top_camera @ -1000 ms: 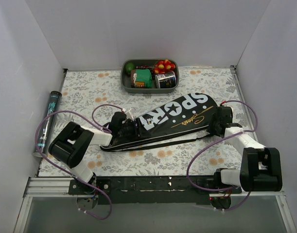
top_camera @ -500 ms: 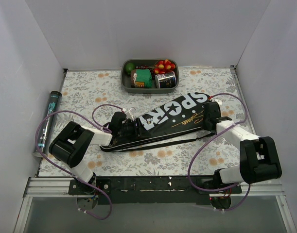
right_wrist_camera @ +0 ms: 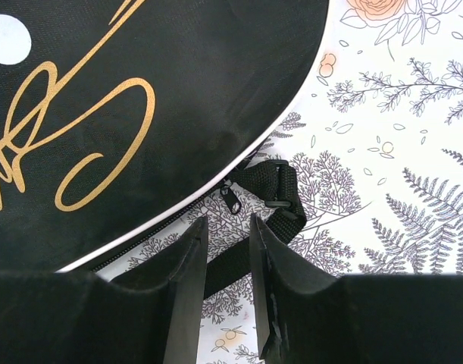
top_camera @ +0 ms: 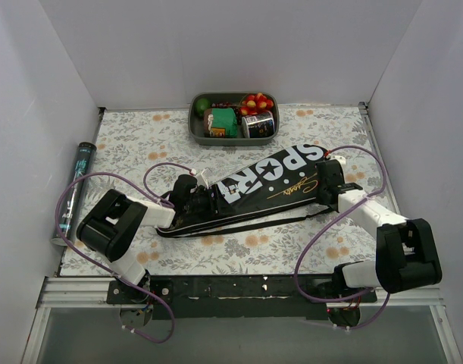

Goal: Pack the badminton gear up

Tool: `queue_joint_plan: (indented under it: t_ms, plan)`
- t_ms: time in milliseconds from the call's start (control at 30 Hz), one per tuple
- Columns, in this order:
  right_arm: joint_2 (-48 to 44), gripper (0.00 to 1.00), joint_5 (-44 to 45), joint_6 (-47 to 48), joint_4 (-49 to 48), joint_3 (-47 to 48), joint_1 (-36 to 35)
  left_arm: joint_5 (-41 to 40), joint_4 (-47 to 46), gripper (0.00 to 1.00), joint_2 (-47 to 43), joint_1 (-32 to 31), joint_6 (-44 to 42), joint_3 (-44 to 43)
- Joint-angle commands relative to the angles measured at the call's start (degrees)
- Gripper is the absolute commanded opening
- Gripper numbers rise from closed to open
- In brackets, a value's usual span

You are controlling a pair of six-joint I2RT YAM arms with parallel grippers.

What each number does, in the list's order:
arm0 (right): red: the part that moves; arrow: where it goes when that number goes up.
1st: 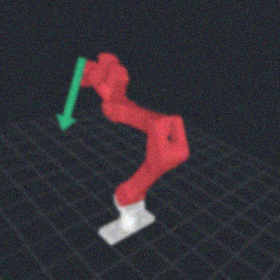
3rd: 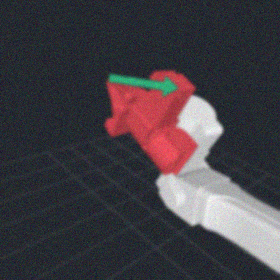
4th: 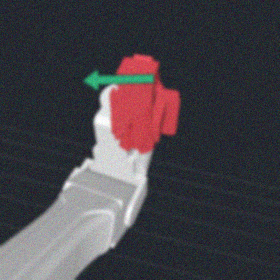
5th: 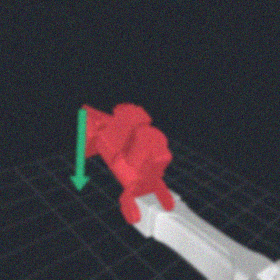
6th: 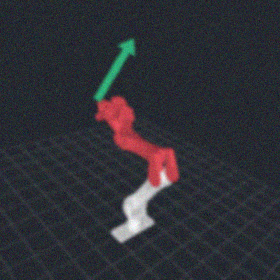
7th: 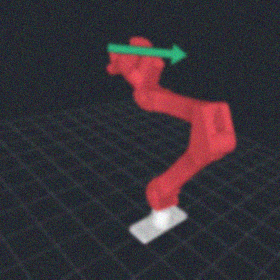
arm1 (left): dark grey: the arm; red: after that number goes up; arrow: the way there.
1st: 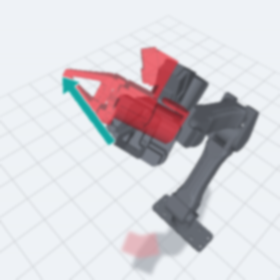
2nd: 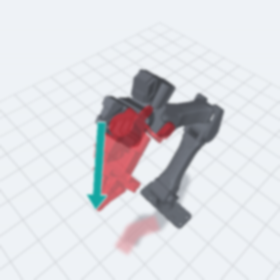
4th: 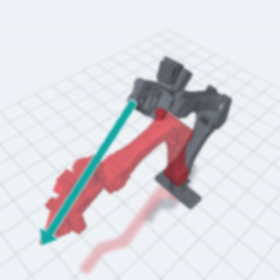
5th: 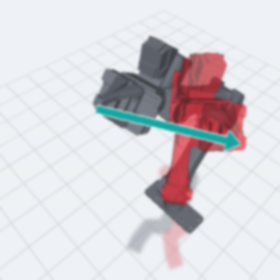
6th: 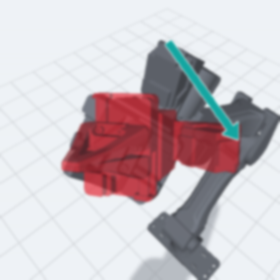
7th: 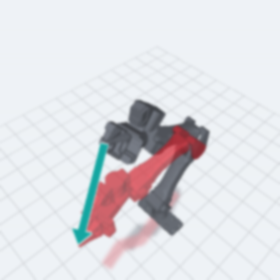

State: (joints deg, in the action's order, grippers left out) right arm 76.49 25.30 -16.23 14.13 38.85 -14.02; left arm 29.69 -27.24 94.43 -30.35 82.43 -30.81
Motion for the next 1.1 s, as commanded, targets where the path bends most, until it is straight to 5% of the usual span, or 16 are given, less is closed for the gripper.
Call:
queue_joint_plan:
  t_ms: [0,1067]
  plan:
    - [1.2,0.35,-1.0,0.7,-0.2,0.6,-0.4,-0.8,2.8,0.46,0.8,0.1,-1.5,1.2]
    - [10.9,0.27,3.4,-0.1,-3.9,1.4,-0.3,-0.9,2.8,0.45,2.2,0.1,-2.1,1.5]
